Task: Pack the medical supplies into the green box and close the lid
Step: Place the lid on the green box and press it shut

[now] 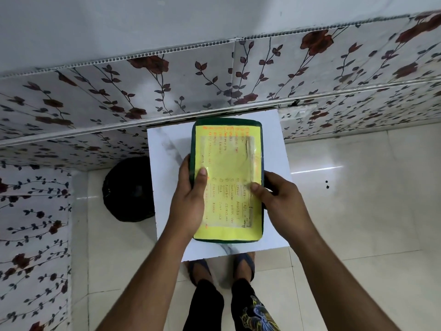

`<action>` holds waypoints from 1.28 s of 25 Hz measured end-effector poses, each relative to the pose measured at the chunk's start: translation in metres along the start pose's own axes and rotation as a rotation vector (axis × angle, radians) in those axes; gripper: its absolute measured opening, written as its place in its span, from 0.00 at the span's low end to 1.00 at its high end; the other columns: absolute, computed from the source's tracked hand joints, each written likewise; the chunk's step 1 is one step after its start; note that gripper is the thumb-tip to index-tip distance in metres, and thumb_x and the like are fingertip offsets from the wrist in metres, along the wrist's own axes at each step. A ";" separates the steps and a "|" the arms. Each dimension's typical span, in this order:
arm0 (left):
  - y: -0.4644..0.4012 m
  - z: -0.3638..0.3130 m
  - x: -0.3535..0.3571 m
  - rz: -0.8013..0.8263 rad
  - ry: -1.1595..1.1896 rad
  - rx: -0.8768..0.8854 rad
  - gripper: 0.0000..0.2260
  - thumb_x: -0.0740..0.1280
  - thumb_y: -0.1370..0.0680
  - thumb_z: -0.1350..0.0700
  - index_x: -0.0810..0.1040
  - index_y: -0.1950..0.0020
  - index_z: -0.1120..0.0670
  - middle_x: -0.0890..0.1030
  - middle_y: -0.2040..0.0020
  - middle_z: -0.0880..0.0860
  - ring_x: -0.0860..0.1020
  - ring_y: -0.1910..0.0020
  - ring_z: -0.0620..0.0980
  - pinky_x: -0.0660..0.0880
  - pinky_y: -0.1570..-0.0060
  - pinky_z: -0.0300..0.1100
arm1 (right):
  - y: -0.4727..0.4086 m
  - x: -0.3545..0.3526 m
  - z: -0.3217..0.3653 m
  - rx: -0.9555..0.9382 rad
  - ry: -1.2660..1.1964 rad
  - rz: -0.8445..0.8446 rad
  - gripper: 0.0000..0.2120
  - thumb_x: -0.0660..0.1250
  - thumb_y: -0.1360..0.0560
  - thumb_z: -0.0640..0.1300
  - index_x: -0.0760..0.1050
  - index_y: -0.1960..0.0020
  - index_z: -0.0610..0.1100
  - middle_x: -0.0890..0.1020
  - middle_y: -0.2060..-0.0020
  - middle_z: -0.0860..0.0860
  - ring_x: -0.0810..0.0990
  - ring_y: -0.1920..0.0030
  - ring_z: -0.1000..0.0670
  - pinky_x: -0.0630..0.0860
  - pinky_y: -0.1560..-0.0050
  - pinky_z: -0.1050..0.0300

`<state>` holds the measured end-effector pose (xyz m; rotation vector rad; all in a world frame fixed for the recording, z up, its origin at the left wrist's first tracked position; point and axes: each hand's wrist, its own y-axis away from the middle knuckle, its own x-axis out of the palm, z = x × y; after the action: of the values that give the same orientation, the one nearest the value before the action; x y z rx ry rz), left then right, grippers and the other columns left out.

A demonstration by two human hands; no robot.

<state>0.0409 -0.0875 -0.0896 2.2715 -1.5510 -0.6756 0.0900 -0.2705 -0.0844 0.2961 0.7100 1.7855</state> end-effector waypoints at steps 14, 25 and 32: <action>-0.089 -0.043 0.003 -0.069 0.115 -0.033 0.14 0.57 0.19 0.44 0.75 0.49 0.53 0.75 0.58 0.56 0.72 0.60 0.51 0.67 0.59 0.45 | -0.086 0.032 0.057 -0.076 -0.272 -0.185 0.18 0.61 0.19 0.49 0.76 0.67 0.50 0.80 0.69 0.55 0.78 0.63 0.49 0.72 0.56 0.54; -0.095 -0.046 0.005 -0.082 0.118 -0.024 0.11 0.57 0.19 0.46 0.75 0.51 0.50 0.77 0.57 0.55 0.74 0.59 0.51 0.69 0.58 0.45 | -0.088 0.035 0.067 0.009 -0.217 -0.271 0.17 0.61 0.19 0.49 0.77 0.65 0.47 0.79 0.69 0.52 0.75 0.66 0.49 0.70 0.60 0.56; -0.097 -0.043 0.005 -0.109 0.114 -0.020 0.11 0.59 0.19 0.47 0.76 0.50 0.53 0.75 0.57 0.54 0.72 0.58 0.52 0.67 0.57 0.45 | -0.090 0.037 0.062 -0.007 -0.214 -0.280 0.16 0.61 0.19 0.49 0.81 0.58 0.43 0.80 0.67 0.51 0.78 0.65 0.50 0.72 0.59 0.56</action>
<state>0.1418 -0.0575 -0.1032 2.3503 -1.3709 -0.5751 0.1806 -0.2001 -0.0954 0.3586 0.5625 1.4652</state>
